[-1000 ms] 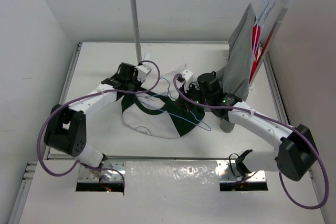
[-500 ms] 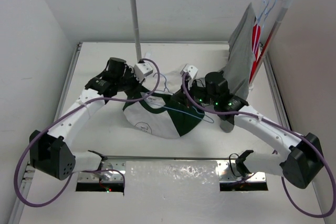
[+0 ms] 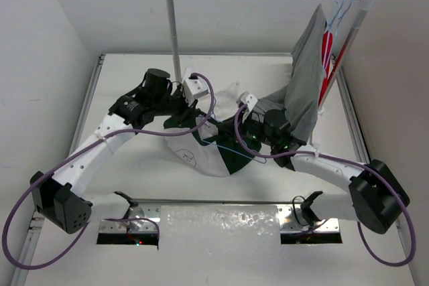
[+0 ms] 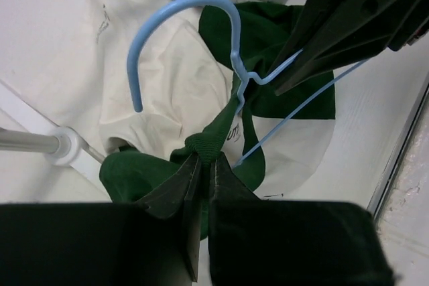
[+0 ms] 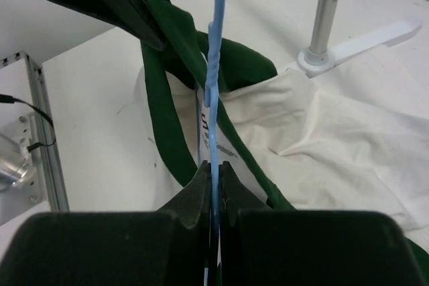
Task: Place the t-shirt on the hanger
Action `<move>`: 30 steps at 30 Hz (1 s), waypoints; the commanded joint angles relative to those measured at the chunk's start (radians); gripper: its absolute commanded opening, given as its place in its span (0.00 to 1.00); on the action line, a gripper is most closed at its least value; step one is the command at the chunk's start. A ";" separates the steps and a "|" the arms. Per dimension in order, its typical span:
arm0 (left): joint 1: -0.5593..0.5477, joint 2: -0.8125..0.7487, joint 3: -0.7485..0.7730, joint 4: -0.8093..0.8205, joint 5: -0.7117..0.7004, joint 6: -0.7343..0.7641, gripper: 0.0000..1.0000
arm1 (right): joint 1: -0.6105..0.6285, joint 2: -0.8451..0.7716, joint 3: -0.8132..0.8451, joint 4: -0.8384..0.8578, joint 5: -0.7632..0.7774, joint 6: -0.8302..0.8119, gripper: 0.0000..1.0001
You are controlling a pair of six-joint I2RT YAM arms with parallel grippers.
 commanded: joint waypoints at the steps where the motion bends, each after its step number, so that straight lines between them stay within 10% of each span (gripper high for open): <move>1: -0.002 0.048 0.024 0.028 0.004 -0.033 0.00 | 0.004 0.013 -0.021 0.237 0.041 0.017 0.00; 6: -0.004 0.136 -0.013 0.073 -0.019 -0.046 0.04 | 0.004 0.080 -0.042 0.263 0.040 0.020 0.00; 10: -0.002 0.148 -0.042 0.067 -0.054 -0.002 0.51 | 0.004 0.134 -0.075 0.331 0.031 0.039 0.00; 14: -0.002 0.083 -0.042 0.031 -0.170 0.070 0.65 | 0.004 0.182 -0.067 0.332 0.008 0.045 0.00; 17: 0.010 -0.016 -0.037 -0.005 -0.258 0.157 1.00 | 0.004 0.205 -0.059 0.329 -0.003 0.053 0.00; 30: 0.072 -0.015 -0.192 0.021 -0.226 0.429 1.00 | 0.004 0.212 -0.064 0.300 0.000 0.027 0.00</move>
